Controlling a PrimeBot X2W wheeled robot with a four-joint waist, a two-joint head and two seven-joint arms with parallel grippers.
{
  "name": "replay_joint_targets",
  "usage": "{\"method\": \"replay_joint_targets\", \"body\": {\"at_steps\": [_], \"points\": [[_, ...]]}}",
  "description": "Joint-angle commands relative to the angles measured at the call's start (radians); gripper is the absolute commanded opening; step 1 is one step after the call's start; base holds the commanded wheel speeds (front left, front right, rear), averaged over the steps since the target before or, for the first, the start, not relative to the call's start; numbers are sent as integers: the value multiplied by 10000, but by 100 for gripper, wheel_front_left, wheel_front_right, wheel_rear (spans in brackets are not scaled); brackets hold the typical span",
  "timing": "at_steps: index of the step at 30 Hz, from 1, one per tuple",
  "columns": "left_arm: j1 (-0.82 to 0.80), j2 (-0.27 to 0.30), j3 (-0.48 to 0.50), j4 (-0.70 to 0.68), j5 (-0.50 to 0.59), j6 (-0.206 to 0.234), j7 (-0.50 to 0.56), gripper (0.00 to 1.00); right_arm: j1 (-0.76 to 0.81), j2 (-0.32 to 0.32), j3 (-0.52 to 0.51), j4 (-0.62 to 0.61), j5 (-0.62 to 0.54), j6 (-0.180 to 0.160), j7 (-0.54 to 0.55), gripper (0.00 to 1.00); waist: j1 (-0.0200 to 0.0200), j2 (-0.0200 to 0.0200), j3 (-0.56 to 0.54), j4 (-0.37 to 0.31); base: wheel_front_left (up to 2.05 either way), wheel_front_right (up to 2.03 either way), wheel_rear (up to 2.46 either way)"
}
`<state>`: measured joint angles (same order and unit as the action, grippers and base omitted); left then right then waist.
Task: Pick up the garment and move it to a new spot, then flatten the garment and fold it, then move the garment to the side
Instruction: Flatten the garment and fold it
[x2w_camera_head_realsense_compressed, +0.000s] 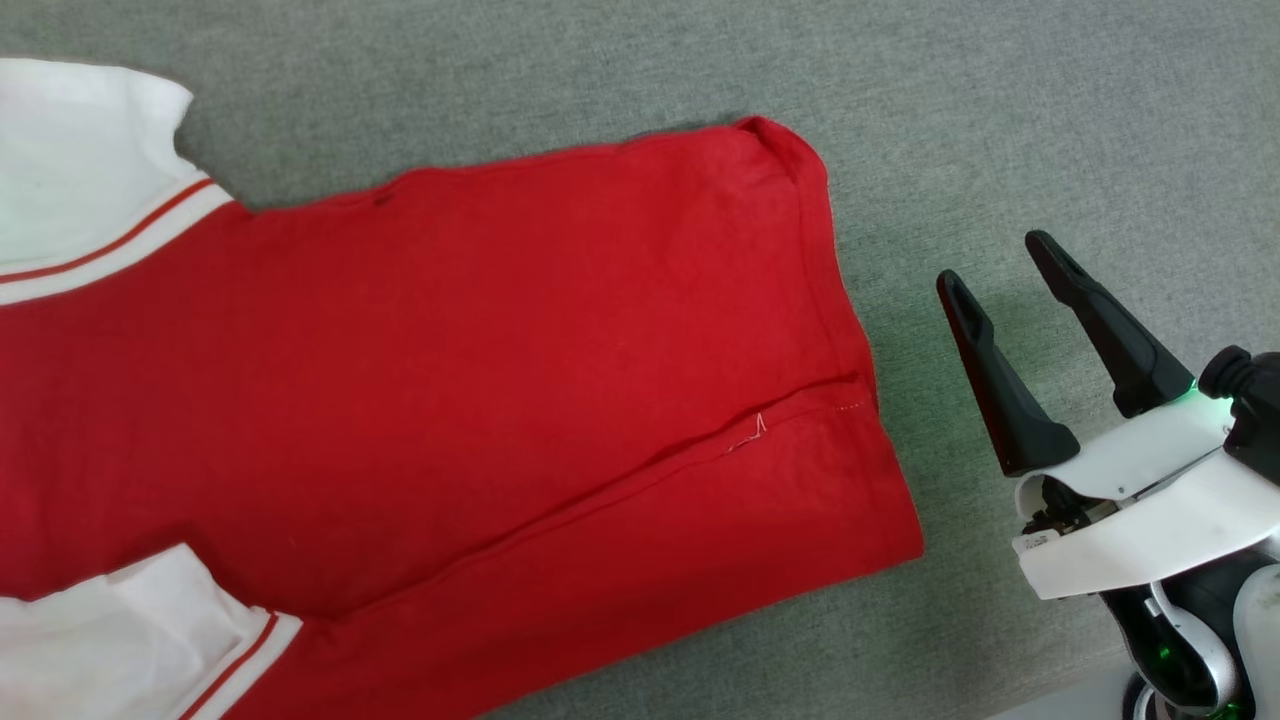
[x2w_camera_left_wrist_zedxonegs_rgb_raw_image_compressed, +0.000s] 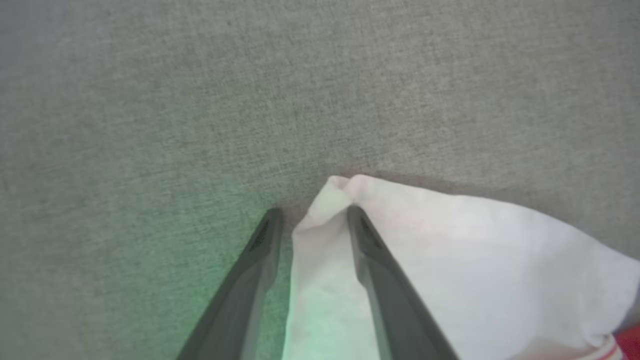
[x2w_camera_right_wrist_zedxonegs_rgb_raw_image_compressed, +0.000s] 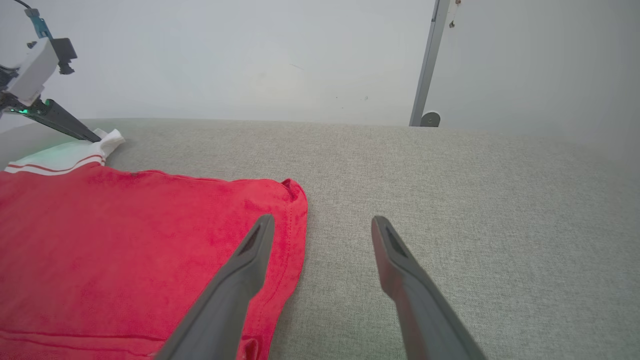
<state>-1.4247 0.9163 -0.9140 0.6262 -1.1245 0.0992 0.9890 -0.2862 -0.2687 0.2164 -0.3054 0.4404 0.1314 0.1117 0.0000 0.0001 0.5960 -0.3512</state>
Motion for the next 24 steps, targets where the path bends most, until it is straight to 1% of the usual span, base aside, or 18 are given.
{"method": "replay_joint_targets", "body": {"at_steps": [1,5,10,14,18,21,23,24], "points": [[679,-327,-279,86,-193,58,299,0,-67,-2,-51,17,136,-15,42,100,0,-1,-23,16,0,0,0],[675,-513,-253,-77,-324,183,416,0,-134,-38,-82,33,266,-15,215,100,0,-1,-88,63,0,0,0],[534,-628,-267,-195,-182,56,203,0,-300,-84,-91,26,454,-15,615,100,0,-1,-202,155,0,0,0],[495,-914,-275,-147,-137,-35,-66,0,-718,-358,-16,117,660,-15,1448,100,0,-1,-367,387,0,0,0],[436,-1422,-302,15,-136,-124,-336,0,-1547,-690,88,410,881,-15,2446,100,0,-1,-522,769,0,0,0],[211,-1885,-337,200,-68,-244,-525,0,-2336,-840,199,899,1073,-14,3297,100,0,-1,-545,1115,0,0,0],[-5,-2187,-349,336,-13,-312,-649,0,-2915,-1100,317,1354,1012,-14,3929,100,0,-1,-488,1352,0,0,0],[-112,-2364,-385,405,38,-402,-705,0,-3203,-1058,362,1570,1167,-14,4160,100,0,-1,-449,1478,0,0,0]]}}
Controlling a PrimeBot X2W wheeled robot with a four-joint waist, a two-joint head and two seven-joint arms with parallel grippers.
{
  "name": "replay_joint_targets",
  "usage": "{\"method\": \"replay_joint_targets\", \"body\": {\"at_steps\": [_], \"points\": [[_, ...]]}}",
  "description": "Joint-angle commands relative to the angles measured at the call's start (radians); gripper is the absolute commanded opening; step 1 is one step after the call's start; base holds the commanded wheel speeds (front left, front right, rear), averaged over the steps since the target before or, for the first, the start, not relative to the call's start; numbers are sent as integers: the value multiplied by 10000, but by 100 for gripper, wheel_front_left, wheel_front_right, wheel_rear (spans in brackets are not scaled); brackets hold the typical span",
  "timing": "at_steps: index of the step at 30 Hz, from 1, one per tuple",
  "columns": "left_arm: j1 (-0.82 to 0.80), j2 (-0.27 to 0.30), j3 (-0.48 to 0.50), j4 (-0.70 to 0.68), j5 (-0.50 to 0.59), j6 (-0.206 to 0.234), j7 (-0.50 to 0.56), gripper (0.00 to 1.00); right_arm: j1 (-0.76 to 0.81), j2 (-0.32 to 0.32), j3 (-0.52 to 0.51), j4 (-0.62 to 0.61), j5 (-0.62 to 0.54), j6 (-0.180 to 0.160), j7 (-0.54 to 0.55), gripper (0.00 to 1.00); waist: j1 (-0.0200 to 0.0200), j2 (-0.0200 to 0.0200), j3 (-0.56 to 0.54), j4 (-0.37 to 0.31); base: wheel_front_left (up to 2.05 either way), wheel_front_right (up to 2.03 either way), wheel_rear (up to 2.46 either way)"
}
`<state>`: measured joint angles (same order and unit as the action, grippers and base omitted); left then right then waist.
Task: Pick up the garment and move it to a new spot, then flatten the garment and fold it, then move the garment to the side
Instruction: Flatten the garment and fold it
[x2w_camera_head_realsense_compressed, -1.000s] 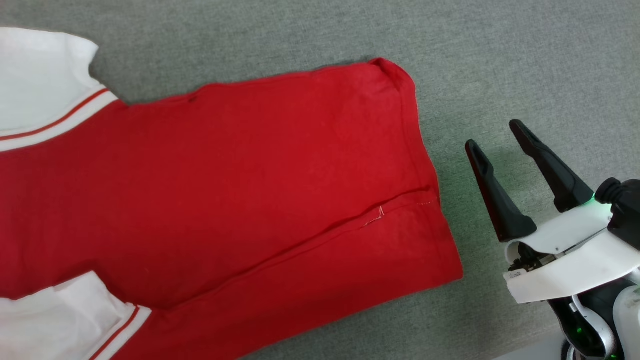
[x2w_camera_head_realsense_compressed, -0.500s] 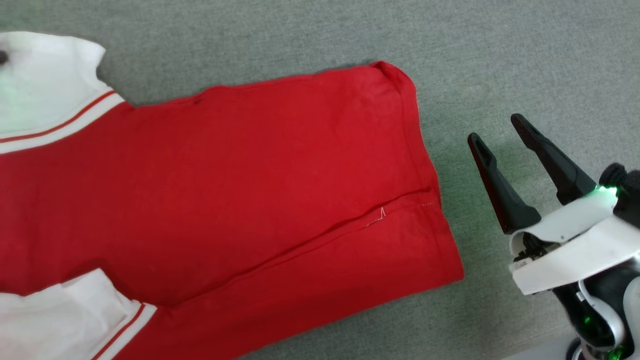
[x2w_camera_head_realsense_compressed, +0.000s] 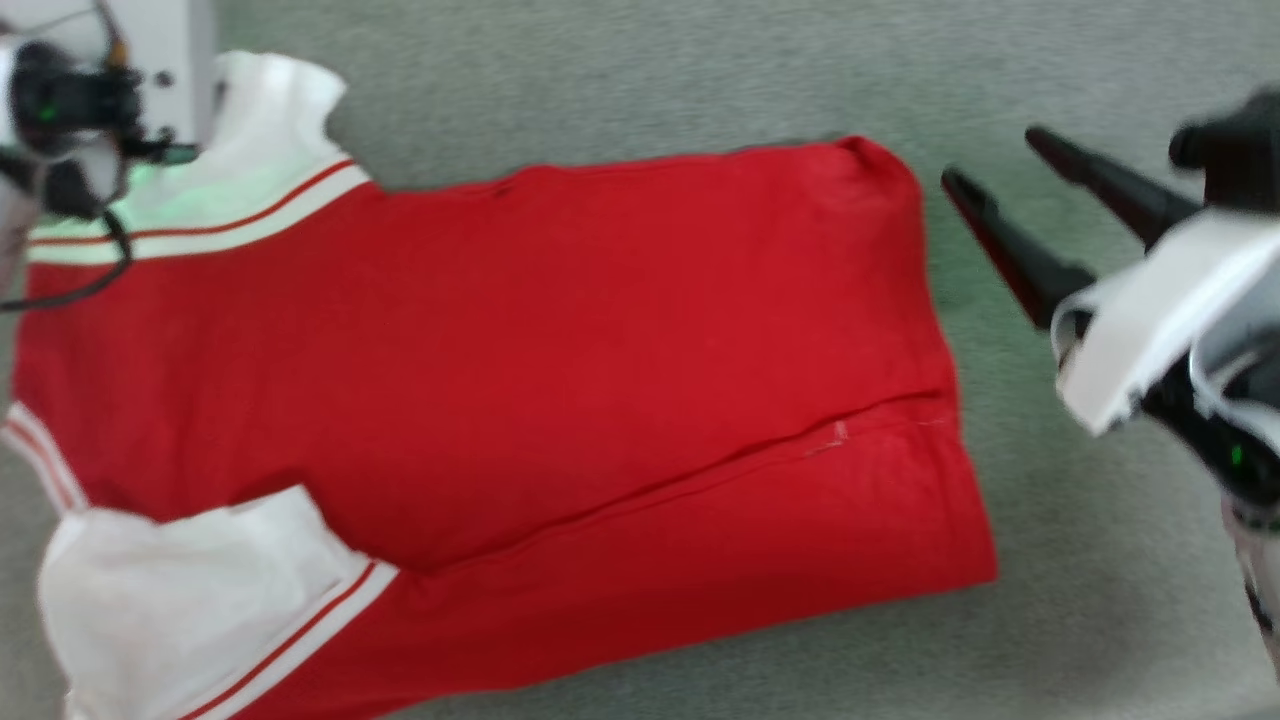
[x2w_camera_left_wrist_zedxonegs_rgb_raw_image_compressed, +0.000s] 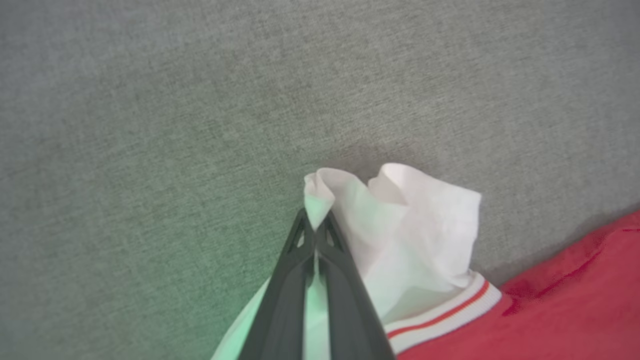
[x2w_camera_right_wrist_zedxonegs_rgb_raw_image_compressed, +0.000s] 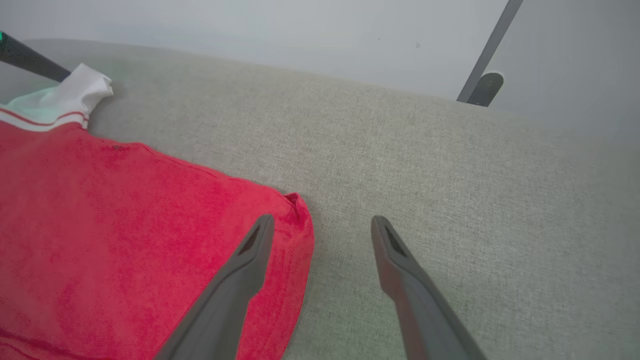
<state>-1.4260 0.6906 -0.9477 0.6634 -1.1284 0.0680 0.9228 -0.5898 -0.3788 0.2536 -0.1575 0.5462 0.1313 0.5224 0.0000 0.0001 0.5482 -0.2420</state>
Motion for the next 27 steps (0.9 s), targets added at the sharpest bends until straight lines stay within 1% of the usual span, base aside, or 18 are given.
{"method": "replay_joint_targets", "body": {"at_steps": [1,3,8,12,15,16,17,21,27], "points": [[-196,-239,-56,126,97,-155,-107,0,-427,88,-5,362,219,-12,307,100,0,-1,67,490,0,0,0],[-365,-466,-73,351,136,-300,-226,0,-935,-83,194,878,244,-12,800,100,0,-1,156,676,0,0,0],[-681,-999,-125,949,239,-653,-540,0,-1912,-14,700,2151,593,-12,1868,100,0,-1,319,965,0,0,0],[-781,-1242,-165,1423,279,-918,-727,0,-2439,-1,1115,2898,844,-12,2721,100,0,-1,357,1062,0,0,0],[-808,-1380,-179,1756,271,-1092,-850,0,-2554,-1,1506,3365,1002,-12,3534,100,0,-1,332,1109,0,0,0],[-823,-1402,-184,1868,270,-1146,-874,0,-2554,-16,1625,3500,1100,-12,3843,78,0,-1,323,1118,0,0,0],[-838,-1433,-183,1960,270,-1181,-920,0,-2588,-46,1782,3525,1154,-11,4056,0,0,-1,312,1124,0,0,0],[-915,-1566,-212,2296,283,-1327,-1001,0,-2791,-168,1784,3623,1277,-12,4340,0,0,-1,286,1150,0,0,0],[-1024,-1758,-121,2692,224,-1507,-1390,0,-2931,-191,1587,3638,1171,-14,3847,0,0,-1,68,1219,0,0,0]]}}
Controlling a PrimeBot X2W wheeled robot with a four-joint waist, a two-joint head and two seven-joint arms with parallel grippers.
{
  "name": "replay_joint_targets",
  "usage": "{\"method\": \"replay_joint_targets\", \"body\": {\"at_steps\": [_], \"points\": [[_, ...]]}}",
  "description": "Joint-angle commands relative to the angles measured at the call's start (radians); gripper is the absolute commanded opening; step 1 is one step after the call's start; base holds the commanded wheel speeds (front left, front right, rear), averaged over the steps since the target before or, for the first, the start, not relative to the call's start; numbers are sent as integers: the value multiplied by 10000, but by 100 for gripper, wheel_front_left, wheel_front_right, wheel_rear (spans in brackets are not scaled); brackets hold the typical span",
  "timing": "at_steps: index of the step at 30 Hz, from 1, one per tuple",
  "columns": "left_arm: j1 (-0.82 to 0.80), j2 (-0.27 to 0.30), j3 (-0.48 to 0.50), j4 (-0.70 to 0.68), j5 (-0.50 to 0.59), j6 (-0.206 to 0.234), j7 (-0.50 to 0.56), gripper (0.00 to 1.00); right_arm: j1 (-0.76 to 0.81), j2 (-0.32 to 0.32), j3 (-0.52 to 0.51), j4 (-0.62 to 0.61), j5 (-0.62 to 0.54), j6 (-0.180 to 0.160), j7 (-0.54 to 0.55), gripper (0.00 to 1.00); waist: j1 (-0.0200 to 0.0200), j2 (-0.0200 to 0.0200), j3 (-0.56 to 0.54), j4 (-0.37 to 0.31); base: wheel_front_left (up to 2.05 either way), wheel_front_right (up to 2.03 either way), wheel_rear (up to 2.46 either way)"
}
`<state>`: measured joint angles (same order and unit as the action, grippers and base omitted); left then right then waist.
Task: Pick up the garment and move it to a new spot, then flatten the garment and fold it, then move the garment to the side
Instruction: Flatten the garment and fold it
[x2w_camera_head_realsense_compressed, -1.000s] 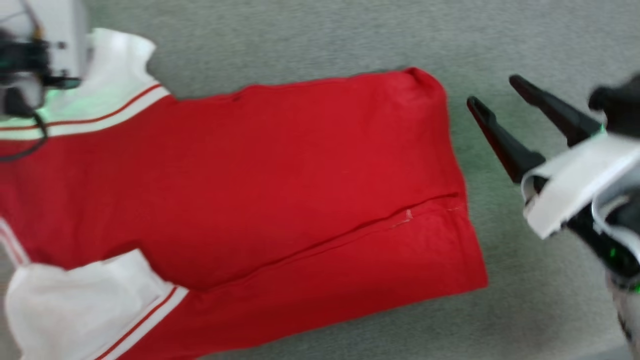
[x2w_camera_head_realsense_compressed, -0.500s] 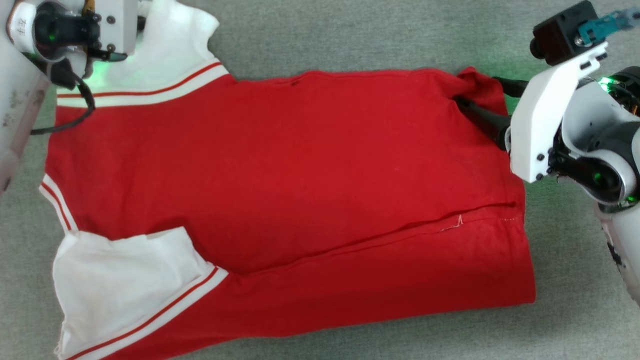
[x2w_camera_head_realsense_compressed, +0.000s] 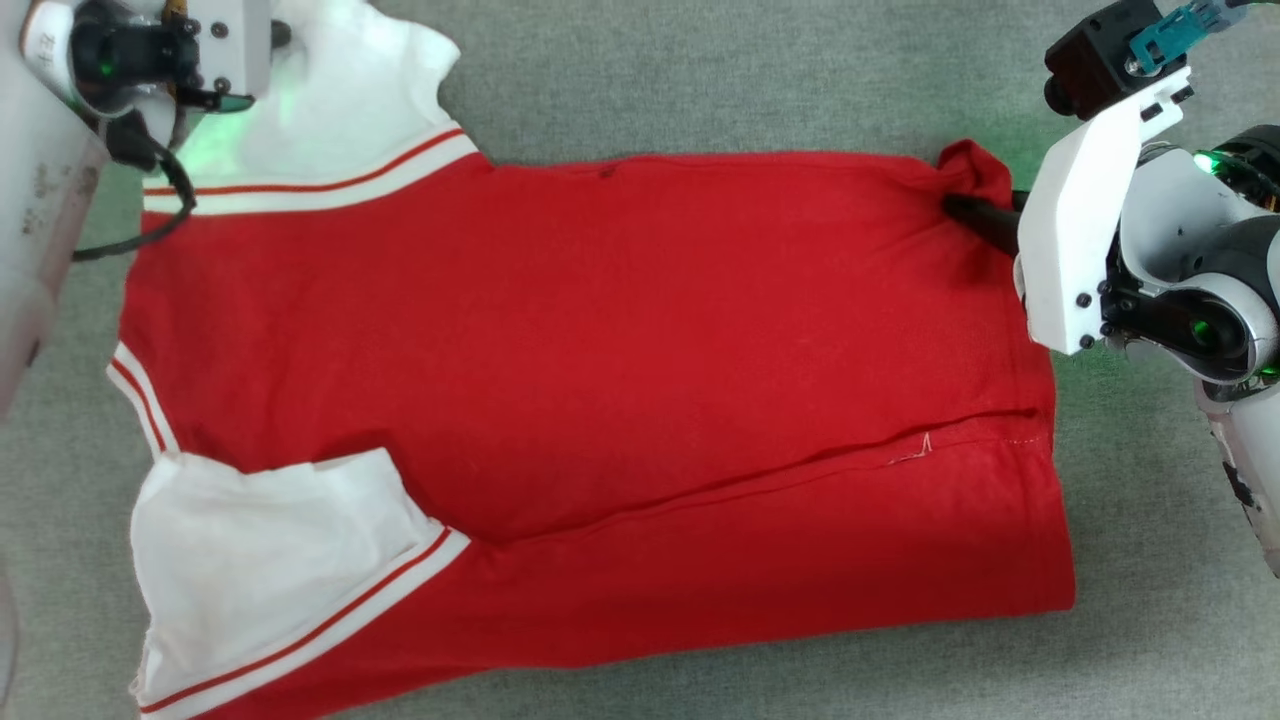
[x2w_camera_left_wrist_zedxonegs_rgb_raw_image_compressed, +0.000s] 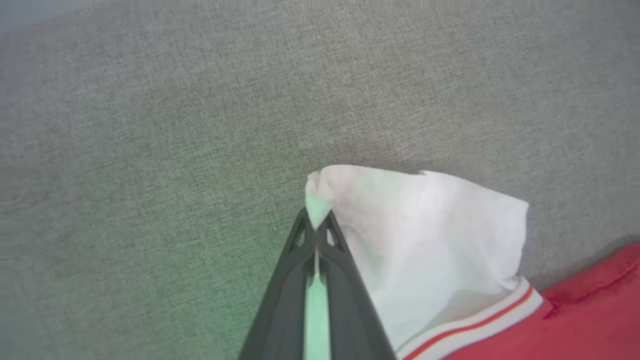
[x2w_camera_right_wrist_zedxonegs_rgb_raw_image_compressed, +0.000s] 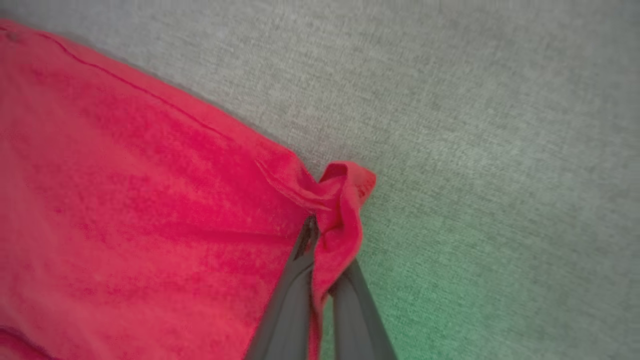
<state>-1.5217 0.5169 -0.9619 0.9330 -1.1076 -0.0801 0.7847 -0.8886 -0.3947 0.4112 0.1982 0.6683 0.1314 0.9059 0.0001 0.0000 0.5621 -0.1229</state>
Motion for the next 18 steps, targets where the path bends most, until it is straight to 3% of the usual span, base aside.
{"method": "replay_joint_targets", "body": {"at_steps": [1,10,18], "points": [[-49,-47,22,60,-14,-75,-26,0,93,-34,-39,89,-17,-16,-101,0,-1,0,-162,59,0,0,0],[458,-41,61,185,-267,-354,-455,0,809,-508,-11,-34,193,-16,-832,0,-1,0,-1546,555,0,0,0],[1261,398,93,-482,-626,-469,-535,0,1844,-1199,-56,-592,446,-16,-1127,0,-1,0,-2957,1063,0,0,0]]}}
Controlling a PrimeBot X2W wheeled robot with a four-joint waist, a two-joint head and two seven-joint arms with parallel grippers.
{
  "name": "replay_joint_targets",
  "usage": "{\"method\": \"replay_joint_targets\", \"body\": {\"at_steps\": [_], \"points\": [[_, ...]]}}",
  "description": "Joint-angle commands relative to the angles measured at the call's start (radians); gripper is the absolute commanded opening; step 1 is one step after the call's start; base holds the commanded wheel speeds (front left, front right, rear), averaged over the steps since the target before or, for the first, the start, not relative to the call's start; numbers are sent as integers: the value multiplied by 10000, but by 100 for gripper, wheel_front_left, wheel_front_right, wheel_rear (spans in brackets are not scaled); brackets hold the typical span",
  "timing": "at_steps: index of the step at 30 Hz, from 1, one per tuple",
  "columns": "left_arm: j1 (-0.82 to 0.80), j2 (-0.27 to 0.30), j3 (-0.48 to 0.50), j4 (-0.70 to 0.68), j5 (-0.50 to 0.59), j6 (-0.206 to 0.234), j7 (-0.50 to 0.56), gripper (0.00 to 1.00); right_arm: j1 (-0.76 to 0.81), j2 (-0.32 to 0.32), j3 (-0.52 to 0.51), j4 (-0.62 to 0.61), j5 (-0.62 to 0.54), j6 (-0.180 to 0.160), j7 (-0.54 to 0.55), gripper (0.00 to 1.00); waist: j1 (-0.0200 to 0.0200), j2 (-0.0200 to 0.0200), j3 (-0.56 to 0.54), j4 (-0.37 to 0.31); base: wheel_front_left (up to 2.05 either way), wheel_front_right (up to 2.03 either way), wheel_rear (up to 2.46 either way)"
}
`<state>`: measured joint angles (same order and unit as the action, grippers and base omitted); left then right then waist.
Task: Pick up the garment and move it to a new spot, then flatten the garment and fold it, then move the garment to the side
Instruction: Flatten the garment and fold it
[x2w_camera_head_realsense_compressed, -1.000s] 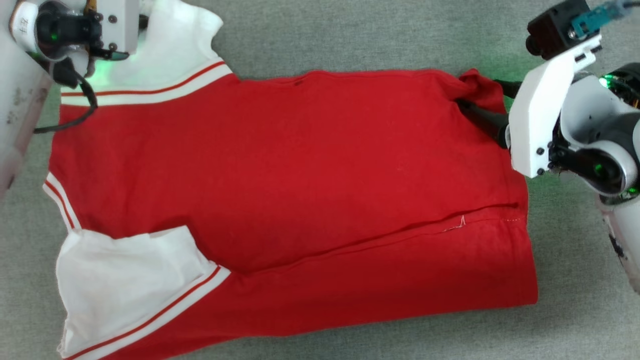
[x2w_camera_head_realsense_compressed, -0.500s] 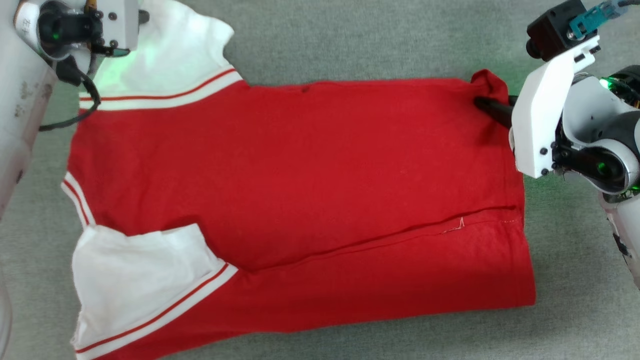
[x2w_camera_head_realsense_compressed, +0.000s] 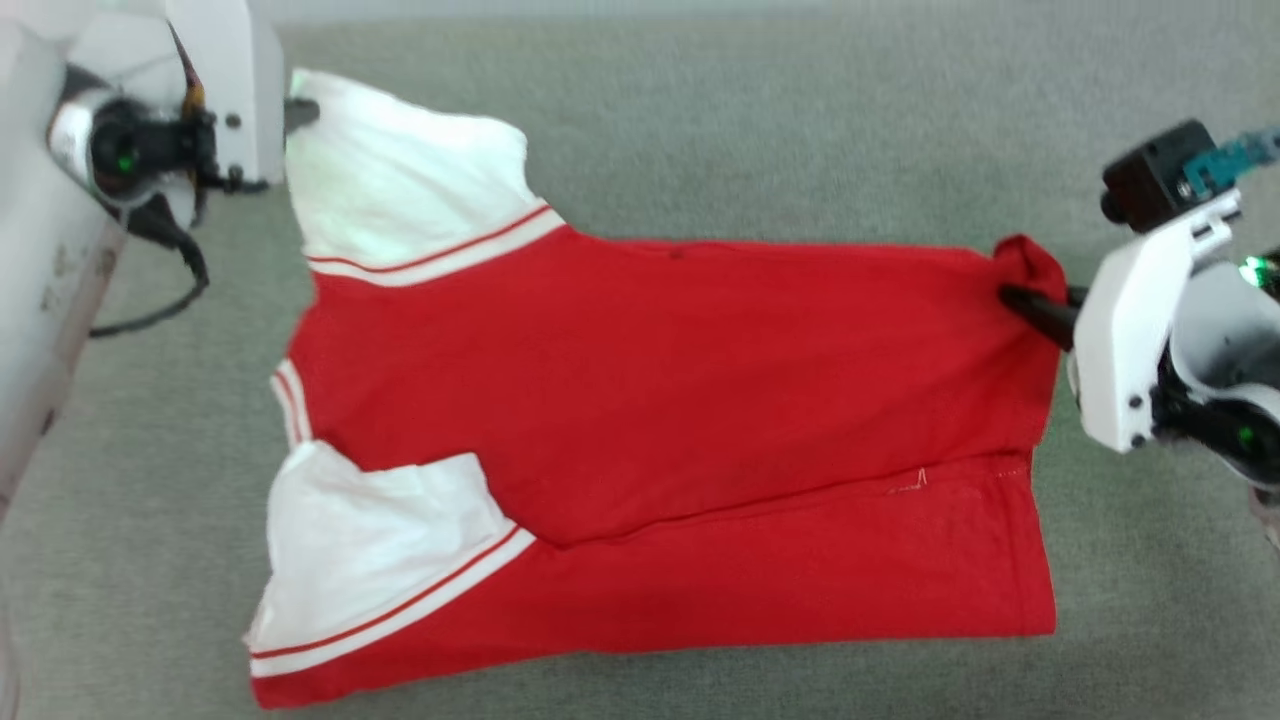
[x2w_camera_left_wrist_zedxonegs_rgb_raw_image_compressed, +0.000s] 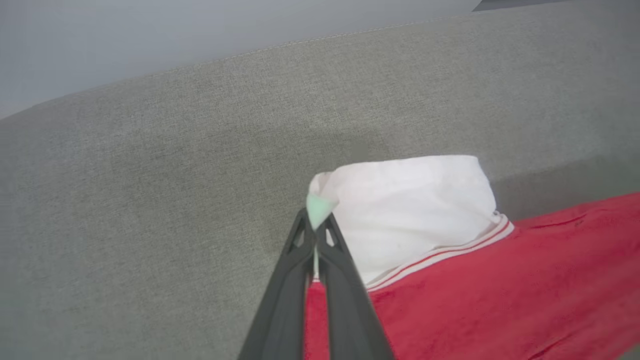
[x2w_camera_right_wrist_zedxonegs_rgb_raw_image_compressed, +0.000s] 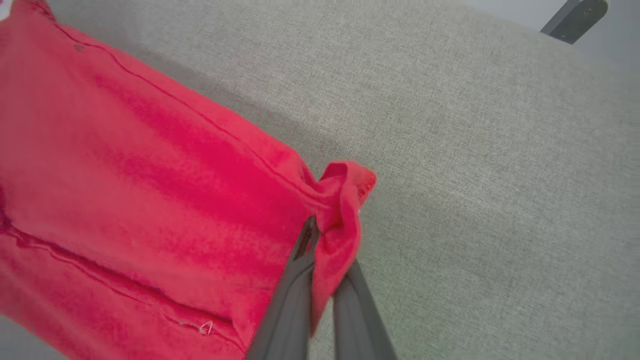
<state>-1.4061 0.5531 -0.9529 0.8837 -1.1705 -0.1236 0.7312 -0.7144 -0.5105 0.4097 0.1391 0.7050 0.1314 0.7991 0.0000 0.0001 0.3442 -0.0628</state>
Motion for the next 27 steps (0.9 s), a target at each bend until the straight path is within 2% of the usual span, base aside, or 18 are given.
{"method": "replay_joint_targets", "body": {"at_steps": [1,4,8,13,20,25,27], "points": [[250,131,-5,-120,-51,-35,14,0,258,-139,-46,-103,110,-16,-69,0,0,-1,-943,524,0,0,0],[710,488,-61,-567,-153,62,222,0,775,-429,-177,-386,222,-16,-102,0,0,-1,-1380,683,0,0,0],[1500,1041,-141,-1476,-370,562,720,0,1630,-694,-448,-836,370,-16,-26,0,0,-1,-1862,855,0,0,0],[2764,1918,-337,-3429,-600,1608,1336,0,2881,-782,-1023,-1427,448,-16,125,0,0,-1,-2158,1030,0,0,0],[4721,2997,-599,-6505,-1131,3327,1734,0,4295,-450,-1584,-2197,262,-16,357,0,0,-1,-2168,1072,0,0,0],[5768,3315,-767,-7785,-1508,4202,1832,0,4915,-172,-1645,-2468,191,-16,727,0,0,-1,-2068,990,0,0,0],[6011,3357,-867,-8011,-1510,4381,1813,0,5023,-88,-1624,-2557,146,-16,883,0,0,-1,-2019,943,0,0,0]]}}
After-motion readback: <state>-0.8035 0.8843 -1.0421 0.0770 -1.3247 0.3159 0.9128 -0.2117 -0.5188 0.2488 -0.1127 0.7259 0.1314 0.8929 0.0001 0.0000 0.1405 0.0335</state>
